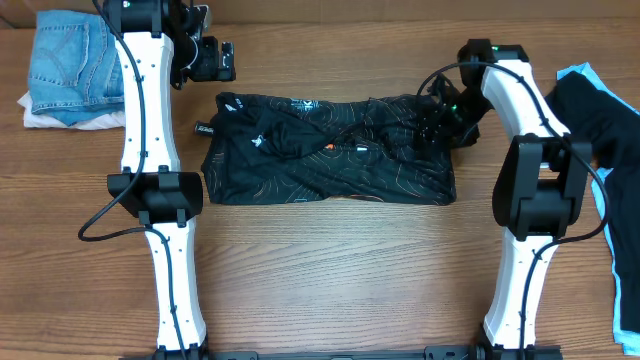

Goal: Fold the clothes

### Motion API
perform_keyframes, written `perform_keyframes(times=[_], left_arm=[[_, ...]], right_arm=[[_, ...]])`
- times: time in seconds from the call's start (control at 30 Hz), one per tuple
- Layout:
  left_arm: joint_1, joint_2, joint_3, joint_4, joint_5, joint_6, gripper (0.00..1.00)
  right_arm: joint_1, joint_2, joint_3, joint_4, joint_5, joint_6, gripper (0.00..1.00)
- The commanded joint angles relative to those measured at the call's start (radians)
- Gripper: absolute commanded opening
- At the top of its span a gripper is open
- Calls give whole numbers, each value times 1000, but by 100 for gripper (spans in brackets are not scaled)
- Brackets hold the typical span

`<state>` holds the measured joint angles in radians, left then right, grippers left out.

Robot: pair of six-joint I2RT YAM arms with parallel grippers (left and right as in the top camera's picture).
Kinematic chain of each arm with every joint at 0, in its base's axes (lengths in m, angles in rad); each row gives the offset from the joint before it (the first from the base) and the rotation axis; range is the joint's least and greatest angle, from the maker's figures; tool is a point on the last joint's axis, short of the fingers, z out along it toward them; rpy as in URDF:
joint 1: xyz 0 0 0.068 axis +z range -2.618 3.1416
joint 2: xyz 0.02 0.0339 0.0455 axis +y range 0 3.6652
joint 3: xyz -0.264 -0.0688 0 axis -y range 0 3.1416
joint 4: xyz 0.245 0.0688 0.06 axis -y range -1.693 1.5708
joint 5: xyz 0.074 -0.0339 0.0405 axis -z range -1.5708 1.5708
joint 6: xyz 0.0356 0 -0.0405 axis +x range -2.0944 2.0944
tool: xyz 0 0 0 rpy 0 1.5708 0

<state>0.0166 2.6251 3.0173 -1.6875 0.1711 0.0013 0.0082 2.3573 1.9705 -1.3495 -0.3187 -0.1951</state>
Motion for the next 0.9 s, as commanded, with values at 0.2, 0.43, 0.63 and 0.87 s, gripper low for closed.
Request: perform_keyframes(times=[0.2,0.43,0.63,0.87], left_arm=[[-5,-34,19,-2,10,-9,100],[-5,-34,19,-2,10,-9,100],[-5,-34,19,-2,10,-9,100],[-6,-34,19,-2,10,-10,100]], right_arm=[[4,-39,-5,5,-10,43,13],[21,-43,15,-131,-54,68,4],[110,-44,15,-189,-177,57,4],[234,-44,14,-118,-192,122,12]])
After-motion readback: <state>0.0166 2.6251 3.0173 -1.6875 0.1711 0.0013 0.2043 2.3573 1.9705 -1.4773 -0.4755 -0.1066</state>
